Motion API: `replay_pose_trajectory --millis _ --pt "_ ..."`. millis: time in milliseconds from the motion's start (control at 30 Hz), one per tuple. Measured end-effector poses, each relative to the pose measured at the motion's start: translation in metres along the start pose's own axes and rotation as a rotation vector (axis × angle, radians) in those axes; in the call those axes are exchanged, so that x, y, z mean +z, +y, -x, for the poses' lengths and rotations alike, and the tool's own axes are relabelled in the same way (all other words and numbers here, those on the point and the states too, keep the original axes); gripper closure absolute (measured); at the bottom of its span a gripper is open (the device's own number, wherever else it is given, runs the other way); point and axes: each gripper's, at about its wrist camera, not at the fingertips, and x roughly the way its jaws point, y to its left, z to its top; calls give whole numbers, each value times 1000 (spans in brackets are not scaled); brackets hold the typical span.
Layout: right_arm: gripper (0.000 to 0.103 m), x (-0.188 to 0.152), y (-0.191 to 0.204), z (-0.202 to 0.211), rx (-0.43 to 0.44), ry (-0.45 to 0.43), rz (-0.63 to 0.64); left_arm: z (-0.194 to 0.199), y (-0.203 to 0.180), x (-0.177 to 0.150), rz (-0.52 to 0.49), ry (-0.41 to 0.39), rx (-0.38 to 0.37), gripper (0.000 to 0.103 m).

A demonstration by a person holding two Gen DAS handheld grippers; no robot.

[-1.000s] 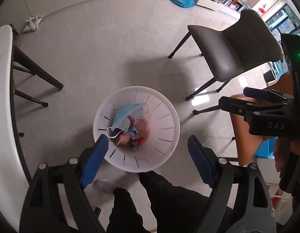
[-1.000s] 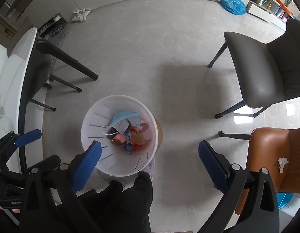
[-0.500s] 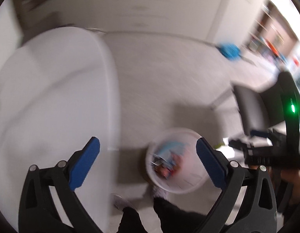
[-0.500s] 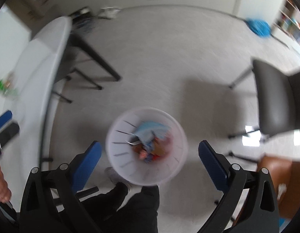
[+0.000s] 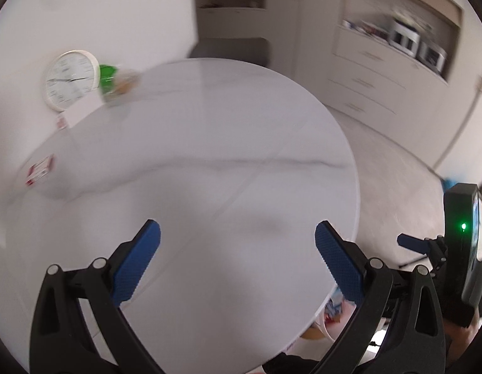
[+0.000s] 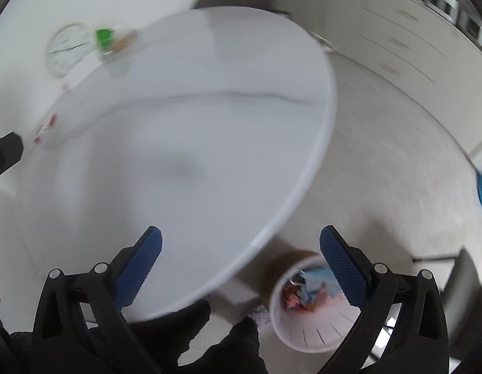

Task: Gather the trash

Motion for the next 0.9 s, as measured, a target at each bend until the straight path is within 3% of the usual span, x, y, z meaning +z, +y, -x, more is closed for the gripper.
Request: replay_pose_trajectory --millis 233,600,900 --pt "3 28 43 9 14 -35 99 13 45 14 98 -23 23 8" --pt "3 47 62 6 -27 -17 76 3 73 30 121 10 25 8" --pt "3 93 93 67 -9 -174 144 29 93 67 137 -36 93 8"
